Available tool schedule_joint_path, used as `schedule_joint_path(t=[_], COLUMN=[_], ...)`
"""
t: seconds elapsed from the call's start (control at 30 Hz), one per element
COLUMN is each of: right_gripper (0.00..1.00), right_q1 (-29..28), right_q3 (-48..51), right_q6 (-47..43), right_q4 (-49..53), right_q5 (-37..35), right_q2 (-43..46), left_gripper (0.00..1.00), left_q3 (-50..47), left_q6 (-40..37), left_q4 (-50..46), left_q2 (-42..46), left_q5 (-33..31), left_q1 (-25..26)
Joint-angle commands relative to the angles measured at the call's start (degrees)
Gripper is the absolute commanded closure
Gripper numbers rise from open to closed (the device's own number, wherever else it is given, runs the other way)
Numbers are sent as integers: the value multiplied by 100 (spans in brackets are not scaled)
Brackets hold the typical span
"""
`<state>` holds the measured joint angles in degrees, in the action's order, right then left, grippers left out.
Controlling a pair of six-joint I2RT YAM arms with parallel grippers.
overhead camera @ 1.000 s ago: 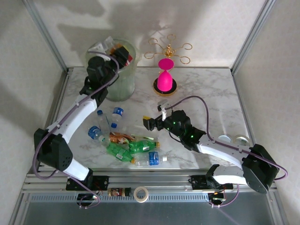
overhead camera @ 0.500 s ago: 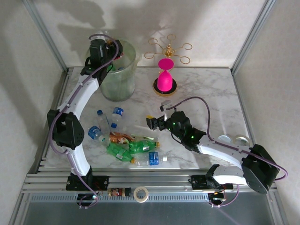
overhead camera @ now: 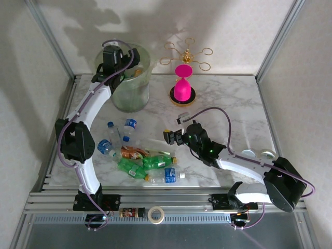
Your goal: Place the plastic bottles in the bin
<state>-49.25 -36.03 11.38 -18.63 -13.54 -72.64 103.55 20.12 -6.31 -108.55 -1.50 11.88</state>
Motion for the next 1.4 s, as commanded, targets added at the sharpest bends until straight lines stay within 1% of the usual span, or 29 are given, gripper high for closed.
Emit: schedule_joint_path(t=[0.0, 0.13, 0.23, 0.43, 0.53, 0.63, 0.8, 0.97, 1.17, 1.37], right_gripper=[1, 1, 1, 1, 1, 1, 1, 1, 1, 1], right_q1=[32, 37, 34, 32, 37, 34, 31, 22, 12, 4], right_q3=[-291, -467, -620, -1049, -1283, -1462, -1623, -1793, -2080, -2219], right_q6=[14, -86, -285, -834, -1023, -1141, -1209, -1216, -1337, -1401], right_q4=[169, 306, 451, 1037, 1417, 1811, 2246, 2430, 2589, 2681], right_q5=[23, 259, 594, 1797, 1978, 2003, 2264, 2311, 2333, 2293], right_q2=[-181, -390, -530, -844, -1034, -1217, -1533, -1864, -2249, -2488], left_gripper=[2, 1, 1, 0, 0, 0, 0, 1, 1, 0], left_q3=[19, -571, -1138, -2642, -3417, -4180, -5186, -5926, -6410, -6645], left_q6=[6, 263, 434, 808, 1019, 1310, 1712, 1964, 2104, 2207], left_q4=[91, 563, 938, 1751, 2074, 2407, 2863, 2981, 2874, 2942], left_q2=[457, 1055, 1607, 2798, 3309, 3671, 4037, 4257, 4441, 4491], left_q5=[51, 375, 598, 834, 837, 892, 1020, 913, 602, 521], left_q1=[-31, 3, 77, 373, 577, 800, 1171, 1237, 1229, 1229])
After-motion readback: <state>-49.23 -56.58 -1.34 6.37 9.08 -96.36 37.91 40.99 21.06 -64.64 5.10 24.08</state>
